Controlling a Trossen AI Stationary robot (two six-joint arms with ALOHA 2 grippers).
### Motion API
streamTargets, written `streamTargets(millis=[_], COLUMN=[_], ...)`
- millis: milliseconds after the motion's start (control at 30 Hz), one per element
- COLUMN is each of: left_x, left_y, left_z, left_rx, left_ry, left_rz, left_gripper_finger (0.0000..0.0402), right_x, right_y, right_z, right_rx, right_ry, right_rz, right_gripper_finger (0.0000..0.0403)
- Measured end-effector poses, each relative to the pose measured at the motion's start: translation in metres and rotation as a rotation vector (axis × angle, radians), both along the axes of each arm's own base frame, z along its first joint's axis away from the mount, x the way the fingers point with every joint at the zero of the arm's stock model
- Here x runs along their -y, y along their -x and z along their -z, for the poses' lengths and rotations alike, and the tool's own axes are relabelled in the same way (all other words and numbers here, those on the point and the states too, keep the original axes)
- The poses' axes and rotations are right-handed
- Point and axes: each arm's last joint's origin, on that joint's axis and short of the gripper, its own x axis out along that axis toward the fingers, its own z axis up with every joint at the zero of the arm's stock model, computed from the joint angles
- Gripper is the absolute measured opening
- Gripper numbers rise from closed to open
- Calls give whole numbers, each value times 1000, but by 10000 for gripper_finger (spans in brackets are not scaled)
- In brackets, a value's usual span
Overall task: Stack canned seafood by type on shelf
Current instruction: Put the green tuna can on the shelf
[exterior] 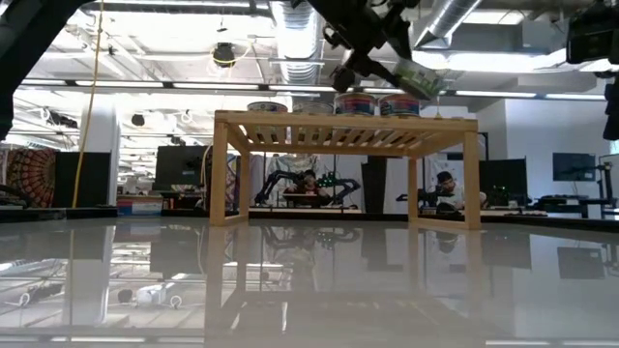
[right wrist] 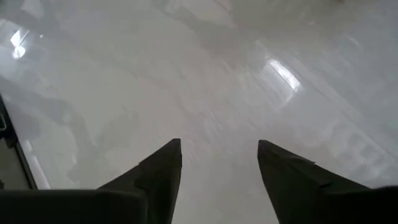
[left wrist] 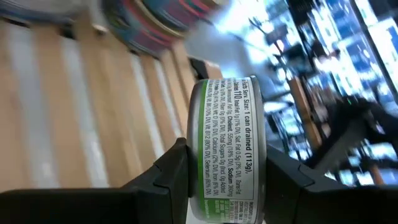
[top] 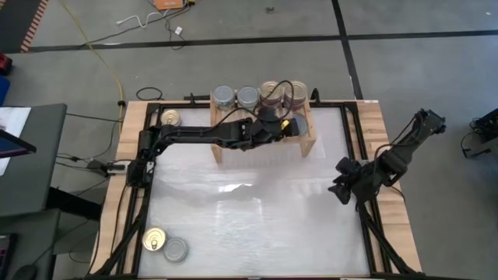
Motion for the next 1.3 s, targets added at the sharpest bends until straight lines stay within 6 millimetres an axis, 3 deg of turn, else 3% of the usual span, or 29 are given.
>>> streamTargets(millis=[333, 733, 933, 1133, 1300], left_x=[-2, 25, 35, 37, 43], left_y=[3, 10, 40, 82, 114], left_z=[2, 12, -2, -38, -52], left_rx=[31, -92, -221, -286, -331], left_ry=[28, 52, 72, 22, -11], left_rz=[-175, -165, -212, -267, -286], left_gripper_finger=[138, 138, 138, 144, 145], right_x=[1, 1, 1, 1, 1], right_y=[1, 1, 1, 1, 1], right_z=[-1, -1, -1, -1, -1], right_rx=[8, 8, 6, 7, 7], right_ry=[24, 42, 45, 45, 45], right_rz=[-43, -68, -72, -71, -71], right_gripper_finger=[244, 244, 244, 244, 244])
